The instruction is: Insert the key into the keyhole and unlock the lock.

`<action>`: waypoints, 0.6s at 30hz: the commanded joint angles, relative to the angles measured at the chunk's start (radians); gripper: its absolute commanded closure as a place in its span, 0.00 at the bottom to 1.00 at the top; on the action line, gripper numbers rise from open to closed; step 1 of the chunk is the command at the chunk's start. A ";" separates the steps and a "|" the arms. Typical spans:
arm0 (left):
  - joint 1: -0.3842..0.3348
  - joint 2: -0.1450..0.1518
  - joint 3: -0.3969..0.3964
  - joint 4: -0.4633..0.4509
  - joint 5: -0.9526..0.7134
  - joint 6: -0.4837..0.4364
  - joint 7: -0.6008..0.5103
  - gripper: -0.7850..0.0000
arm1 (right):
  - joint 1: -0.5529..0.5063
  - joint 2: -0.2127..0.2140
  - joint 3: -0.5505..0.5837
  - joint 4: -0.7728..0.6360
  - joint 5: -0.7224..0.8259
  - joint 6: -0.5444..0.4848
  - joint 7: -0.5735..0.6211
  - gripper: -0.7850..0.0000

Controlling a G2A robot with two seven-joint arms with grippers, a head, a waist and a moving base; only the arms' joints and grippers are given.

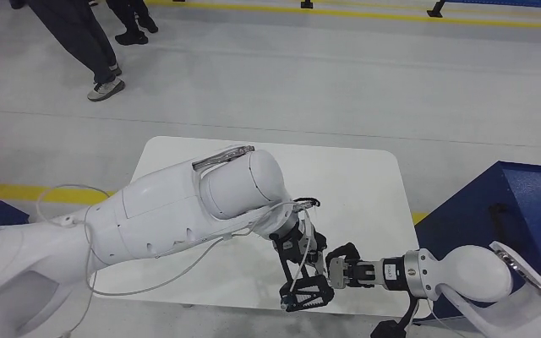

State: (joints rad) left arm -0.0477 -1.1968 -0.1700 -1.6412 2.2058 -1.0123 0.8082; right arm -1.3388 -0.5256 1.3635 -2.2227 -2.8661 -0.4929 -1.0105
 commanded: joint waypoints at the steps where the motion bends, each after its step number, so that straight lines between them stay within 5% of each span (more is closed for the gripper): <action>1: -0.002 0.006 0.000 -0.002 -0.002 0.000 0.000 1.00 | 0.000 0.001 0.000 0.000 -0.002 0.000 -0.003 1.00; 18: 0.038 0.021 0.000 -0.018 0.032 0.000 0.000 1.00 | 0.001 0.003 0.003 -0.002 -0.006 0.001 -0.012 1.00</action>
State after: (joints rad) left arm -0.0108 -1.1758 -0.1700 -1.6597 2.2383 -1.0123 0.8083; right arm -1.3376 -0.5222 1.3662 -2.2246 -2.8724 -0.4914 -1.0228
